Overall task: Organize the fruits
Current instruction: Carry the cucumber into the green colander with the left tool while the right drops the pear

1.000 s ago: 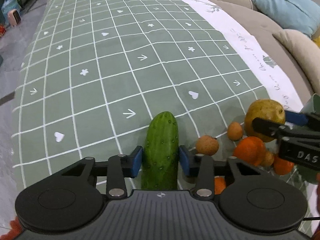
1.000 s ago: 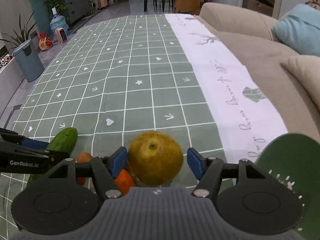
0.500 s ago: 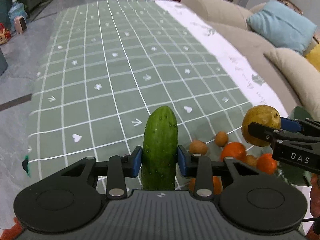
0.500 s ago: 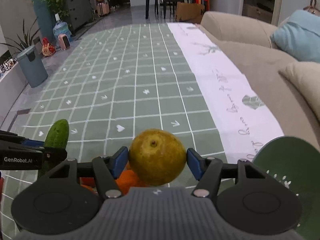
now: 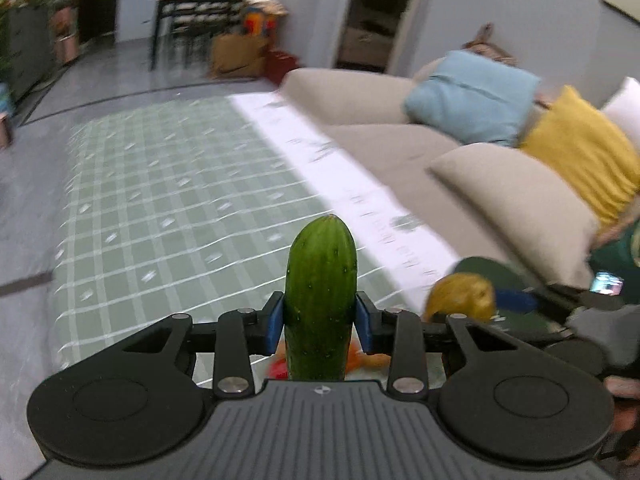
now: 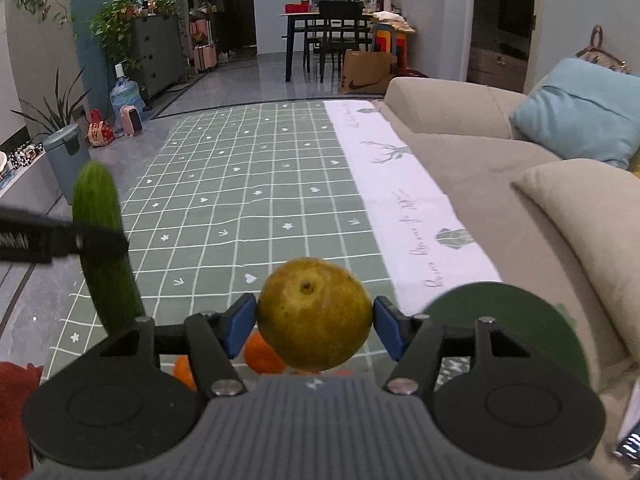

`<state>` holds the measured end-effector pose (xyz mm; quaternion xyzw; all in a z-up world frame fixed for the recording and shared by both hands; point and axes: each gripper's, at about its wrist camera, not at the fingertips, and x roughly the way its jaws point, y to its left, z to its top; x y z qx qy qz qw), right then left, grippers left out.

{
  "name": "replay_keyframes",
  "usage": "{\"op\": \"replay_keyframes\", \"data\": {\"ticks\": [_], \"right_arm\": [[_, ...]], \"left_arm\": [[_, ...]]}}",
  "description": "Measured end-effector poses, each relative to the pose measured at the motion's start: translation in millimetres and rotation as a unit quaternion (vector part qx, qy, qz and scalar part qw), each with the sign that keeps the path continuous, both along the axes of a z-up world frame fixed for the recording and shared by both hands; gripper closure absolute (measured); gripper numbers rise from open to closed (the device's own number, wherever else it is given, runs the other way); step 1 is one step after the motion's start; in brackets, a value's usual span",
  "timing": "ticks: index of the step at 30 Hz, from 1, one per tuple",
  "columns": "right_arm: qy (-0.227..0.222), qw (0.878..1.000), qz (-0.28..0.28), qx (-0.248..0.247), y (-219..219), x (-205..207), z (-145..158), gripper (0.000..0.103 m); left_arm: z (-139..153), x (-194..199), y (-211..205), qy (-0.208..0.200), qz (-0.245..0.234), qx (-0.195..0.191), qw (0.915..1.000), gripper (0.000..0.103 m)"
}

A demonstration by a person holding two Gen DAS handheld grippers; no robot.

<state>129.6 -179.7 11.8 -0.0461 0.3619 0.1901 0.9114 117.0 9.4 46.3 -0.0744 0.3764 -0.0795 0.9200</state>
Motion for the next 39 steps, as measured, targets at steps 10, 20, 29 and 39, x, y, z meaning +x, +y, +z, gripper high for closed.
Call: {"op": "replay_keyframes", "data": {"ticks": [10, 20, 29, 39], "right_arm": [[0.009, 0.998, -0.034, -0.045, -73, -4, 5, 0.042], [0.060, 0.994, -0.037, -0.080, -116, 23, -35, 0.042], [0.101, 0.990, 0.003, -0.098, -112, 52, -74, 0.042], [0.120, 0.988, 0.006, -0.098, -117, 61, -96, 0.042]], "left_arm": [[8, 38, -95, -0.007, -0.100, -0.031, 0.9944, 0.062], [-35, 63, -150, 0.046, -0.137, -0.022, 0.9893, 0.062], [-71, 91, -161, 0.101, -0.145, -0.011, 0.9842, 0.062], [-91, 112, -176, 0.121, -0.153, 0.009, 0.9808, 0.062]]}}
